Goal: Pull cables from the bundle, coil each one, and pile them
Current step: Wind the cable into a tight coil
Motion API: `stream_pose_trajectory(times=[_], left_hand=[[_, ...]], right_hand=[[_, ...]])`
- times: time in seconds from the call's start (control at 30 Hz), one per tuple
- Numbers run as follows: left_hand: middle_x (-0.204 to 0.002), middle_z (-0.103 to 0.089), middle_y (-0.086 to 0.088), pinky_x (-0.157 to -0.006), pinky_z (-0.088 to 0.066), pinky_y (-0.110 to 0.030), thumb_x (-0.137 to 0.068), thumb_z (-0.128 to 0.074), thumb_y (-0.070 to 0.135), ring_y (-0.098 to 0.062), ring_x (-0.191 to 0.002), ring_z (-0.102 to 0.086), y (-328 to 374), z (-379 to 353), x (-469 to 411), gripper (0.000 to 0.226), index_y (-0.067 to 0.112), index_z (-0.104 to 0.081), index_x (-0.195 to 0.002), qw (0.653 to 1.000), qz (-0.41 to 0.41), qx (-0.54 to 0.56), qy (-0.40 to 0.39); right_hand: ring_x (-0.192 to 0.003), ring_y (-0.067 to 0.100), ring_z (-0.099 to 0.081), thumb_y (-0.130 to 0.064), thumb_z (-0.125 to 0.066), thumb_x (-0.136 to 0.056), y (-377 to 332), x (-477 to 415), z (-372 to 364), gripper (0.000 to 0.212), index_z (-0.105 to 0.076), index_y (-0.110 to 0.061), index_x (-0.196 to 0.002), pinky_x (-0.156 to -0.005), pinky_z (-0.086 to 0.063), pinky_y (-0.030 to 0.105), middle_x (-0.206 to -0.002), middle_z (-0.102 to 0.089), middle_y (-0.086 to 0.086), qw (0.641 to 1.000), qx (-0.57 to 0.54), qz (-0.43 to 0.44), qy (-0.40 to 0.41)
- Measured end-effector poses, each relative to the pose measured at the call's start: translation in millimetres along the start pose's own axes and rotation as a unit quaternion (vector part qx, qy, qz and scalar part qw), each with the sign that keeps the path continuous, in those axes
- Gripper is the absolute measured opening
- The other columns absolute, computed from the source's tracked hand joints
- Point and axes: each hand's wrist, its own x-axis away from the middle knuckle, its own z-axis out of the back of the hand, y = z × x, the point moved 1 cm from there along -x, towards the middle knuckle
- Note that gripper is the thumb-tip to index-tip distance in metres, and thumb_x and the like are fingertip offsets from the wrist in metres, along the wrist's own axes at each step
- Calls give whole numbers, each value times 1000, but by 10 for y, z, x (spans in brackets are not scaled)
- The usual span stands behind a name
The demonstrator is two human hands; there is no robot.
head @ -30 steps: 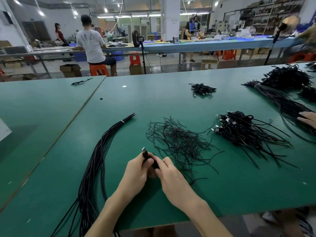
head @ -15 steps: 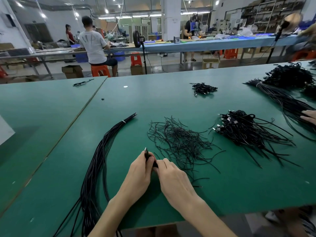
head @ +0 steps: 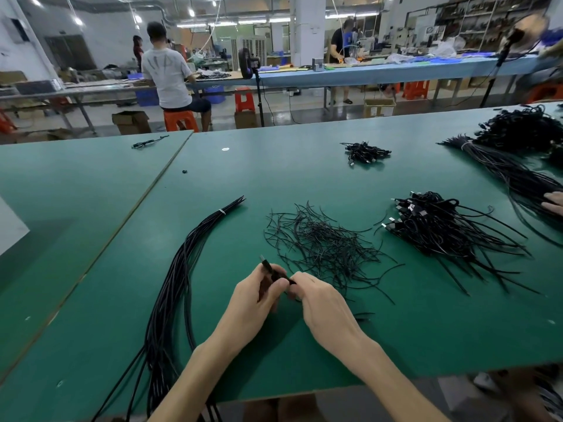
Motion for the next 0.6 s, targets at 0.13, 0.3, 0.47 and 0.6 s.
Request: stream_pose_trajectory(times=[0.13,0.3,0.47,0.6], left_hand=[[-79,-70,6,-73,-51,-22,-103,-59,15,-12,-70,-66,-16,54,-110,14,28,-64,-105,999,4,-37,-34],[-96,-59,10,-77,-46,-17,-102,-61,15,-4,-79,-59,32,42,-465,18,31,-68,-97,991,-9,-132,12],[-112,-49,4,-89,-51,-41,-100,-67,25,-17,-93,-56,58,-48,-824,11,21,-65,-110,966,25,-253,-50],[-109,-48,3,-85,-49,-41,-95,-73,30,-18,-102,-55,68,-89,-950,11,23,-66,-101,947,34,-307,-87]], right_hand=[[-58,1,-48,-19,-40,-111,49,-19,60,29,-54,-19,-85,-58,-38,18,-71,-55,-12,985,-154,-53,61],[-60,0,-43,-38,-37,-108,113,-40,127,38,-56,-15,-84,-60,-39,14,-66,-53,-19,937,-291,-101,163],[-58,0,-40,-36,-38,-108,159,-54,120,38,-56,-13,-85,-55,-38,13,-63,-52,-20,918,-333,-128,175],[-58,2,-36,-35,-38,-109,173,-55,115,38,-57,-12,-86,-55,-36,14,-63,-50,-17,917,-333,-130,176]])
